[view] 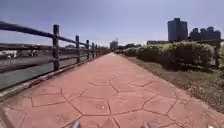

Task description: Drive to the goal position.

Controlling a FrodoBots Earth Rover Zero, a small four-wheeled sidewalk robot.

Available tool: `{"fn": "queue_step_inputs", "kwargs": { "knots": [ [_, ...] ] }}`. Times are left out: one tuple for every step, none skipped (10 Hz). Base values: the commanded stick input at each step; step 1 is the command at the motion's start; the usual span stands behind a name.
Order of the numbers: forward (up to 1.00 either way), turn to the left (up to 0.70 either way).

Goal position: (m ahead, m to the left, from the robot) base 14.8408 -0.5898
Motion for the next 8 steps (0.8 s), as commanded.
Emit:
{"fn": "queue_step_inputs", "kwargs": {
  "knots": [
    [0.85,0.0],
    [0.85,0.0],
    [0.85,0.0],
    [0.85,0.0],
    [0.85,0.0],
    [0.85,0.0],
    [0.85,-0.03],
    [0.85,-0.34]
  ]
}}
